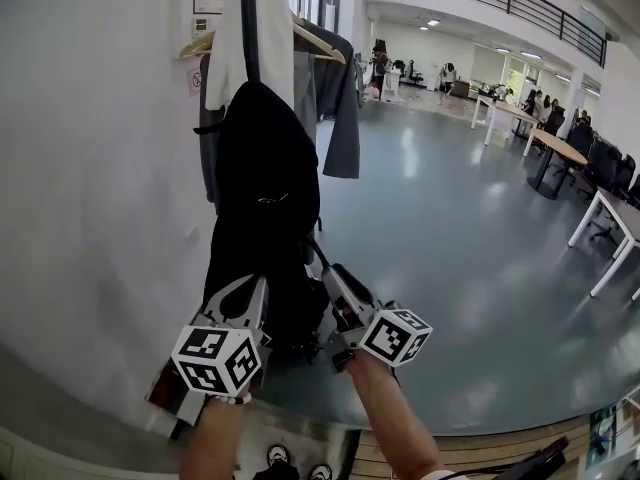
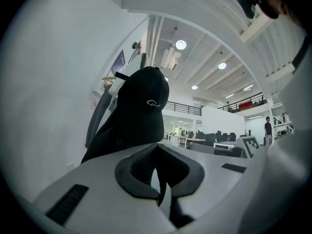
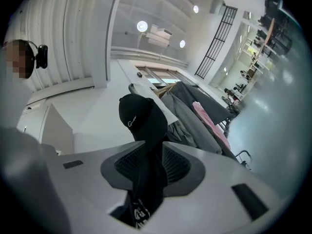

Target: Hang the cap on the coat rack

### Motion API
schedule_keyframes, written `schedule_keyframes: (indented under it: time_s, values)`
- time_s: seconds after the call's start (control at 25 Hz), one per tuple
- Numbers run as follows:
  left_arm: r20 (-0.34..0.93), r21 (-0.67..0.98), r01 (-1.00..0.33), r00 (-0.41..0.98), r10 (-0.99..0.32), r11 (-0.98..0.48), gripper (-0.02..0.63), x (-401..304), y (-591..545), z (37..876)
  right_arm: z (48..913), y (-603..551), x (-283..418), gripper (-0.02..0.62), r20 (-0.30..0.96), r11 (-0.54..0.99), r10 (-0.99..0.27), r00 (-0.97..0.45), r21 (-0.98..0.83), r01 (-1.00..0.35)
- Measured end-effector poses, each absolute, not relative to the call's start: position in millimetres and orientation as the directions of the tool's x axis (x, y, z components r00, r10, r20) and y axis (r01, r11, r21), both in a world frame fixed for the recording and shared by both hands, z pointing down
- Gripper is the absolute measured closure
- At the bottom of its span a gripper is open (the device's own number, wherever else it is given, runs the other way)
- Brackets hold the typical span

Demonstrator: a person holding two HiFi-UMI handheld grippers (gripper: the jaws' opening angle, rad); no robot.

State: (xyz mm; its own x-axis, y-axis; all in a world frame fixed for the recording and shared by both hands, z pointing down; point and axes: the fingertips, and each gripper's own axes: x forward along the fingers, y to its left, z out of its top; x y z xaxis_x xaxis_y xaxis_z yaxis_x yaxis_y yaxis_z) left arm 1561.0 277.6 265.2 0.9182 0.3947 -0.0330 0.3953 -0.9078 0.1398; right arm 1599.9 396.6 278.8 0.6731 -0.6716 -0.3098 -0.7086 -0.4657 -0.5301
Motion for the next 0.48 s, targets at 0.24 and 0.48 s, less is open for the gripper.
schedule_keyframes:
  time_s: [0.24, 0.48]
  values:
    - [-0.002, 0.157, 0.37, 0.927, 0.374, -0.916, 0.602, 1543, 278, 293, 301, 398, 1577, 0.594, -0.293, -0.454, -0.685, 0.668, -0.545, -0.705]
    - [-0.005, 0.173, 0.385, 0.921, 0.39, -0.906, 0.602, 1518, 275, 300, 289, 392, 1542, 0.594, -0.321, -0.45, -0.695, 0.644, -0.504, -0.737]
